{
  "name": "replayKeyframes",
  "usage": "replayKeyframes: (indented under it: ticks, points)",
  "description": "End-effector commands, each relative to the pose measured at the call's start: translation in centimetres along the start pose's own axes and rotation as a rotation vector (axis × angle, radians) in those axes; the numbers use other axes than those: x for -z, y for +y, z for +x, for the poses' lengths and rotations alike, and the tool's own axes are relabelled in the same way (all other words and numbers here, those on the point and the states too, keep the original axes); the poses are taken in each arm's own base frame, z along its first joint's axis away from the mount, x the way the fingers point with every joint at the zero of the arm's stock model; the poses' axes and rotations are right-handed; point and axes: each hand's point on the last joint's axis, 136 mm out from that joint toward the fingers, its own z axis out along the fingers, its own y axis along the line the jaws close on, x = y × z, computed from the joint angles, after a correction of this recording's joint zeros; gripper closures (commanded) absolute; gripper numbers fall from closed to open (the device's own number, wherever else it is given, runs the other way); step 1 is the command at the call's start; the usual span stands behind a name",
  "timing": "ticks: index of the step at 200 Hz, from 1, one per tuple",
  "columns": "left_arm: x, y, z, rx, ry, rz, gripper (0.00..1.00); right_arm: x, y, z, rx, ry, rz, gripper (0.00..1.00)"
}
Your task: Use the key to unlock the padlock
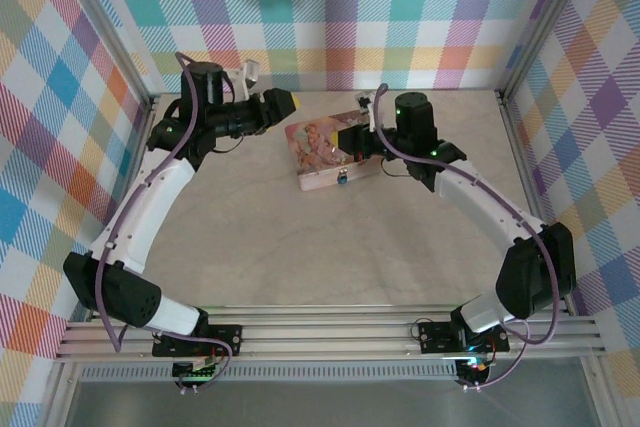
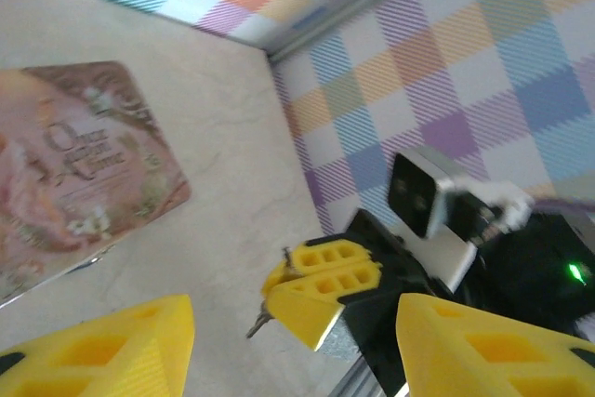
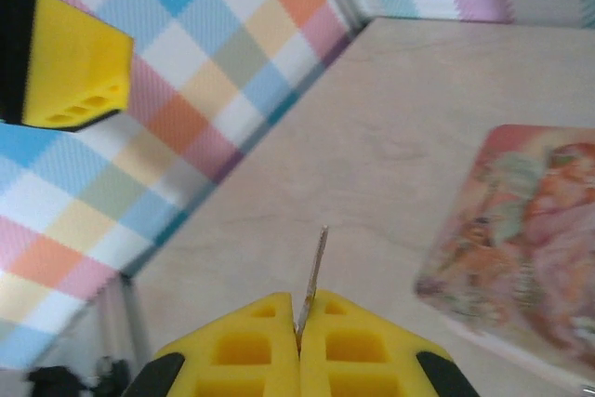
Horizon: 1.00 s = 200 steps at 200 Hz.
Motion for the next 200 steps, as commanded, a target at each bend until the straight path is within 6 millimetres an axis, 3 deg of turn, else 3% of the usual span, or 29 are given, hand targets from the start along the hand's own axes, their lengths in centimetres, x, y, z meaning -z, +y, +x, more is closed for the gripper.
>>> replayKeyframes:
  ticks: [1,24,66,161,200]
  points:
    - [0.5,-3.5,0.0,-0.175,0.003,0.167,0.4,0.9,4.5,-1.8,-0.062,0.017,-0.198,1.0]
    - [0.0,-5.0,0.1,-0.198,0.026,0.278,0.4,1.3,5.7,-2.2,-0.074,0.028,-0.247,1.0]
    - [-1.3,-5.0,0.6,-0.159,0.07,0.346,0.42,1.8,6.8,-2.2,-0.075,0.031,-0.292,1.0]
    - [-3.8,-4.7,3.6,-0.089,0.195,0.445,0.56,1.9,7.2,-3.0,-0.091,0.008,-0.302,1.0]
    - [-4.1,-5.0,4.4,-0.08,0.233,0.473,0.76,1.9,7.0,-3.0,-0.091,-0.001,-0.291,1.0]
